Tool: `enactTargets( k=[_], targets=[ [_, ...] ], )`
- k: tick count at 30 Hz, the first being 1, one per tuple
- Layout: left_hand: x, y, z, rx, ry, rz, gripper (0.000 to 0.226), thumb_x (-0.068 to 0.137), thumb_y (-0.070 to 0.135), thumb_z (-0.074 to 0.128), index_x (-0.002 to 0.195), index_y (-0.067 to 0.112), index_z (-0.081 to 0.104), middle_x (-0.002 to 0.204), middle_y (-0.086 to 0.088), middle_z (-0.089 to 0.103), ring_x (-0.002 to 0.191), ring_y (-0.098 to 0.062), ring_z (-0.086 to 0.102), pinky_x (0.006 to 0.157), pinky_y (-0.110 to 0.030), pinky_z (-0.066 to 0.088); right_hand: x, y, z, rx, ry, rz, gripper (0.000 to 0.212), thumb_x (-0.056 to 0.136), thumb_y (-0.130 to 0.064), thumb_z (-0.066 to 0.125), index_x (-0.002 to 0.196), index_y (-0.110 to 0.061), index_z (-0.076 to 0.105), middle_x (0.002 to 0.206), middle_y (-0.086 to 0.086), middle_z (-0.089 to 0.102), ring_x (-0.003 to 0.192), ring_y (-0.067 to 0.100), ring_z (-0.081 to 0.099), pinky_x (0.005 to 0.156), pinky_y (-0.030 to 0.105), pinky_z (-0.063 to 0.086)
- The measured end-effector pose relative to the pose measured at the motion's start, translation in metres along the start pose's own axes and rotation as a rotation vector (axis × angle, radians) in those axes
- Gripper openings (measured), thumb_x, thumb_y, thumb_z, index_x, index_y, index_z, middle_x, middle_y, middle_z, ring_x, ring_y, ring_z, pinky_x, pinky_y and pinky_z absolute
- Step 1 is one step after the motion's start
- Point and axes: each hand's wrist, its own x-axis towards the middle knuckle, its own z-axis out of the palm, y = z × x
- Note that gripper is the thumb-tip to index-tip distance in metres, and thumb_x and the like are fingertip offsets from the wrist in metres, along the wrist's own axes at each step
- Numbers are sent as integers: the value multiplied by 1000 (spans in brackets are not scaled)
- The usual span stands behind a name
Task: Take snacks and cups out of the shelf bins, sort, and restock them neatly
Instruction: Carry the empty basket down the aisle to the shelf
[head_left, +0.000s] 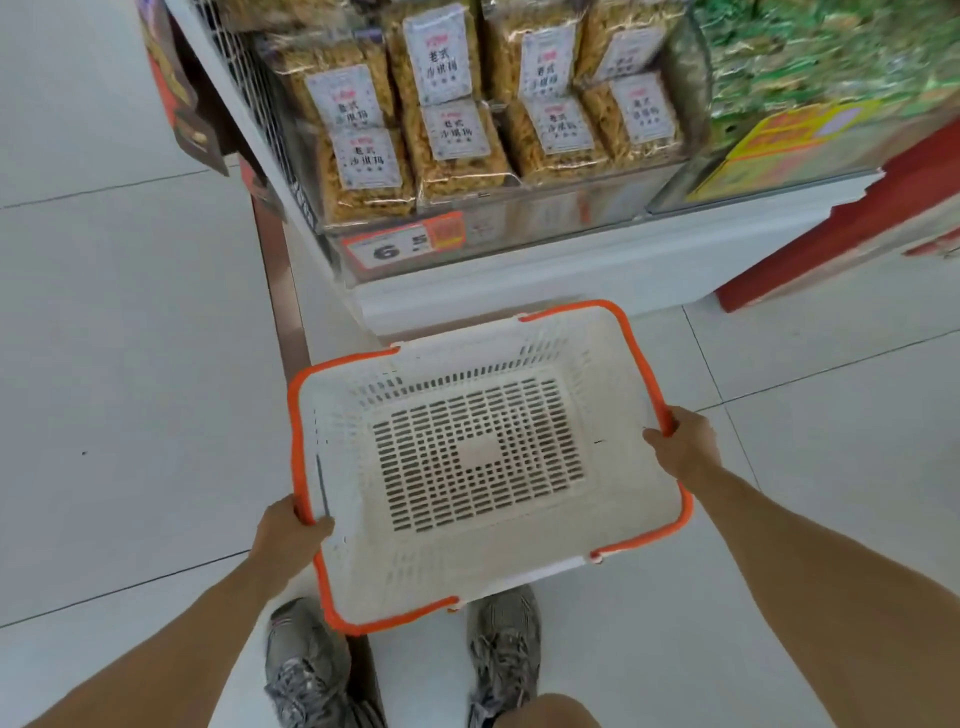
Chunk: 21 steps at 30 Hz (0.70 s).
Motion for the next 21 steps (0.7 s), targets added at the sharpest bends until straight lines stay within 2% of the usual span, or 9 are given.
enactTargets(
  k=[2, 4, 8, 12, 14, 18, 21],
  targets=[
    [-12, 1, -9, 4, 2, 16, 14, 82, 0, 68, 86, 13, 62, 84, -15, 70, 73, -34, 66, 61, -38, 54, -14, 4, -6, 6, -2, 24, 25, 88, -11, 71, 112, -7, 69, 84, 7, 66, 80, 29, 62, 76, 37, 53],
    [-34, 3, -21, 6, -15, 28, 13, 84, 1, 68, 91, 10, 63, 84, -12, 70, 71, -30, 65, 58, -33, 50, -36, 8, -18, 46, 9, 72, 18, 87, -9, 70, 105, -8, 71, 75, 3, 63, 73, 27, 60, 71, 35, 52],
    [-105, 13, -54, 27, -59, 15, 18, 84, 1, 68, 102, 6, 65, 89, -11, 71, 73, -27, 65, 59, -29, 49, -99, 18, -65, 139, 35, 192, 28, 85, -6, 70, 112, -14, 72, 79, 4, 67, 70, 27, 63, 65, 34, 54],
    [-197, 38, -103, 95, -101, 14, 27, 80, -4, 68, 104, 6, 61, 92, -9, 68, 79, -25, 65, 64, -34, 54, -182, 30, -136, 165, -48, 363, 18, 76, -5, 79, 88, -14, 70, 69, 4, 65, 66, 26, 62, 70, 36, 56],
    [-247, 54, -126, 131, -146, 38, 32, 79, -7, 68, 106, 7, 58, 94, -7, 66, 81, -22, 62, 60, -27, 48, -228, 40, -175, 158, -98, 449, 17, 76, -3, 79, 82, -11, 66, 65, 5, 61, 66, 26, 61, 72, 35, 53],
    [-334, 87, -163, 178, -266, 111, 38, 81, -9, 64, 113, 10, 58, 99, -2, 67, 89, -21, 64, 64, -24, 49, -331, 76, -242, 254, -103, 561, 16, 80, 0, 78, 89, -6, 66, 67, 7, 56, 64, 26, 53, 68, 34, 43],
    [-378, 111, -181, 238, -347, 183, 39, 78, -5, 63, 113, 12, 59, 105, -4, 70, 94, -22, 67, 76, -38, 58, -411, 115, -274, 345, -54, 626, 16, 79, -1, 80, 91, 1, 71, 74, 11, 62, 68, 28, 57, 73, 41, 50]
  ],
)
